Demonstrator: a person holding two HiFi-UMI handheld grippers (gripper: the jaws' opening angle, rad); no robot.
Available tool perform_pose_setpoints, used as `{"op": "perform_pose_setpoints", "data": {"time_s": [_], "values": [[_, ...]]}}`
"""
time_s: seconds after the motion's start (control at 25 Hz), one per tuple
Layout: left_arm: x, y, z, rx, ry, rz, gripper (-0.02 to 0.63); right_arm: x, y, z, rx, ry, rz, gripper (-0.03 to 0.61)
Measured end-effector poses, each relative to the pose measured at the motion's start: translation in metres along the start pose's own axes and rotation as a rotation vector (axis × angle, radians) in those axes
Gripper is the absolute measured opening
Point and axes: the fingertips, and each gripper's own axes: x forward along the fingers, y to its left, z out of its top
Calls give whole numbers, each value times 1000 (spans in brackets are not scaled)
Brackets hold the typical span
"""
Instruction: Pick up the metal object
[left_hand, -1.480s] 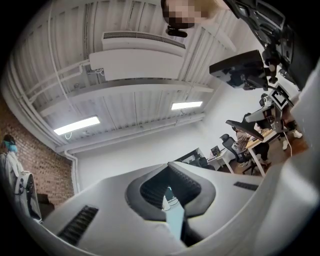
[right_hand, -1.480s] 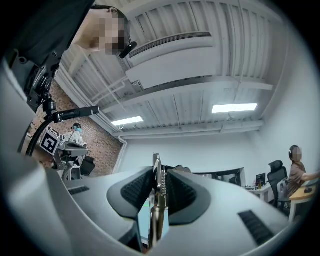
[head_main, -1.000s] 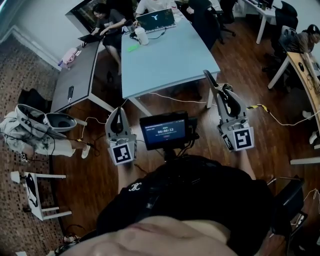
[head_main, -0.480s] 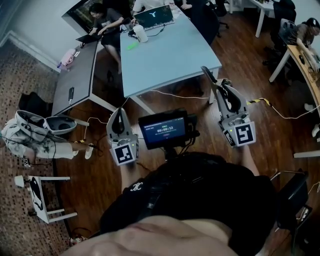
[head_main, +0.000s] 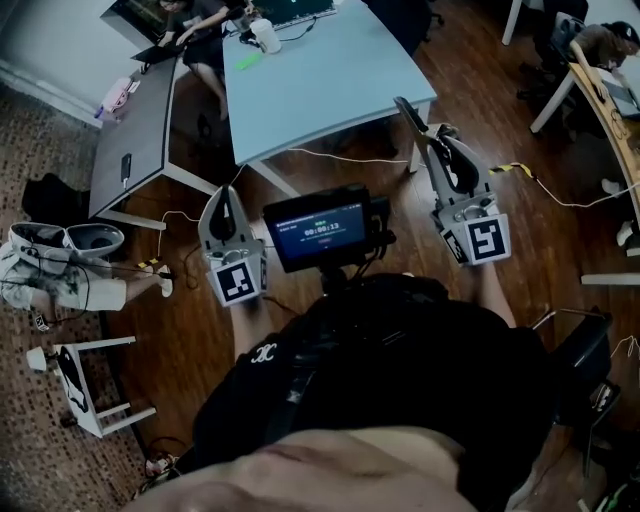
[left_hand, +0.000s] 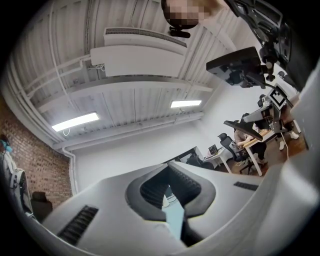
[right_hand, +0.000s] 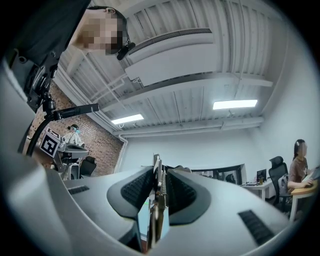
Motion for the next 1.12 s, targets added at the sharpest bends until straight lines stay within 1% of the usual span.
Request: {"op": "perform_pose_setpoints", "data": {"time_s": [0.16, 0.44, 0.6, 1.12], "values": [[3, 0, 0, 3, -27, 0, 9, 1, -2, 6, -7, -24, -13, 58], [2, -4, 3, -25, -7, -7, 9, -1, -1, 6, -17, -16, -10, 58], [1, -2, -1, -2, -15, -2, 9, 0, -3, 5, -10, -11, -12, 58], [-2, 1, -1, 1, -8, 14, 9, 5, -2, 5, -5, -15, 6, 58]]}}
